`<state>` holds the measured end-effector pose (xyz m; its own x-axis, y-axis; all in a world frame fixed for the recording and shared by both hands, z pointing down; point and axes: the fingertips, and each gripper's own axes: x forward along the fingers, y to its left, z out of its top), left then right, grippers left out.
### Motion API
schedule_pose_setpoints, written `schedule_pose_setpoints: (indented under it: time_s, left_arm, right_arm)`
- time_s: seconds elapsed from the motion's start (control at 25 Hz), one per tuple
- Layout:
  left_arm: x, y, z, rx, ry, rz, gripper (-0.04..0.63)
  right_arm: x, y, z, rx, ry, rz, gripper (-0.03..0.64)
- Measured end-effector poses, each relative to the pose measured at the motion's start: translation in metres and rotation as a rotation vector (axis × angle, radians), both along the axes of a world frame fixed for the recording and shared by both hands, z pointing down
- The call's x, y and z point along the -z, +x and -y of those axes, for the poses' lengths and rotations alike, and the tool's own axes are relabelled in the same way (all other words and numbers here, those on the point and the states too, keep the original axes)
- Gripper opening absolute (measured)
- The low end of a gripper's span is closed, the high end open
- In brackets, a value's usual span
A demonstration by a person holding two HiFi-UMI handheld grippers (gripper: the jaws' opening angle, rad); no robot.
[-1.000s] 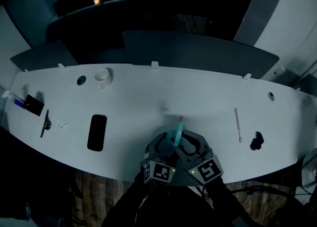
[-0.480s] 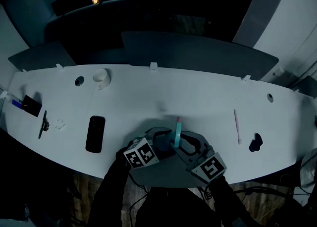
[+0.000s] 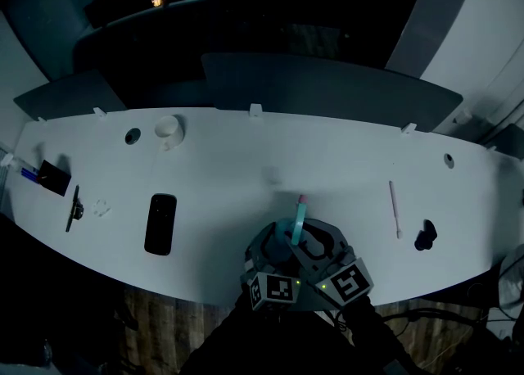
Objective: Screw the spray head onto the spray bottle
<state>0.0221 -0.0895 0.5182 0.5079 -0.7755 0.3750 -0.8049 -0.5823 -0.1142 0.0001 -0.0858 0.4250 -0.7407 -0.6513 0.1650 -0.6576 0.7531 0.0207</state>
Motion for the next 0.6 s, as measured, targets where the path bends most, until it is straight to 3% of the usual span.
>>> schedule_pose_setpoints:
  time_s: [0.08,0.16,0.24,0.44,0.52,0.6]
  left_arm:
    - [0.002,0.001,-0.002,-0.063,0.019,-0.032,0.364]
    - [0.010,-0.003,-0.005,-0.219,0.040,-0.107,0.364]
    - [0.013,-0.008,-0.007,-0.410,-0.007,-0.139,0.364]
    - [-0.004,-0.003,-0.013,-0.830,-0.127,0.031,0.362]
    - [-0.006,0.003,-0.014,-0.898,-0.150,0.044,0.359]
    - [-0.004,0.005,-0.013,-0.891,-0.143,0.031,0.359]
  right_arm:
    - [-0.001,0.000,0.000,0.012,-0.002,-0.006,0.123]
    - [-0.001,-0.002,-0.001,0.030,-0.006,-0.012,0.123]
    - [-0.001,-0.002,0.000,0.046,-0.006,-0.013,0.123]
    - [-0.001,-0.006,-0.002,0.101,-0.013,-0.010,0.123]
    - [-0.001,-0.007,-0.002,0.111,-0.016,-0.007,0.123]
    - [-0.001,-0.005,-0.001,0.104,-0.018,-0.010,0.123]
